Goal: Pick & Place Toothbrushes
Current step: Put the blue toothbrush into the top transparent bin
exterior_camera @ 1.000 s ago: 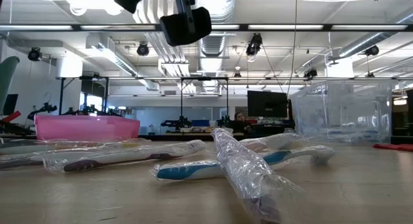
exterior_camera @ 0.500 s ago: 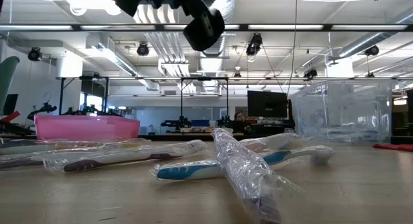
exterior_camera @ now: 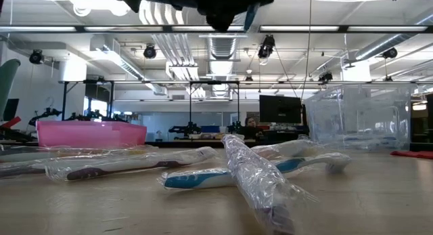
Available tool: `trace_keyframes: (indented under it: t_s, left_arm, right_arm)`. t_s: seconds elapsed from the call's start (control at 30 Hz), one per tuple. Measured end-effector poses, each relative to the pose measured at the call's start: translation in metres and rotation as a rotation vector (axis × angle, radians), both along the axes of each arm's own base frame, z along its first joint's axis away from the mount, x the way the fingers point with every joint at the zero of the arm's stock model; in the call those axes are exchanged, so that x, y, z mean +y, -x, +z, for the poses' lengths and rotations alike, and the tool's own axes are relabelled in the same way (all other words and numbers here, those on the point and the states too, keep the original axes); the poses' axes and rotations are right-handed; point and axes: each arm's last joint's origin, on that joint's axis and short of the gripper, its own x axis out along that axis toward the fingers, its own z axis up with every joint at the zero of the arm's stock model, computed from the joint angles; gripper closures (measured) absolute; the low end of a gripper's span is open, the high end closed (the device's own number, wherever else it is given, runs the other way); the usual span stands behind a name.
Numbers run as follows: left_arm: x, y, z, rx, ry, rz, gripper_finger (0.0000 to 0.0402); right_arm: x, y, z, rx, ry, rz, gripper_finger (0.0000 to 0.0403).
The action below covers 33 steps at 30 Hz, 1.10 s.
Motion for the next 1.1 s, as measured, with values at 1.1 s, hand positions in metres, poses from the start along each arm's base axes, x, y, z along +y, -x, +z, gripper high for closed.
trace_keyframes:
  t_s: [1.1]
  left_arm:
    - [-0.001,-0.002,0.015,-0.281,-0.490,-0.079,0.0371]
  right_arm:
    - [-0.043,-0.049,-0.065,-0.190,0.003,-0.296,0.0199]
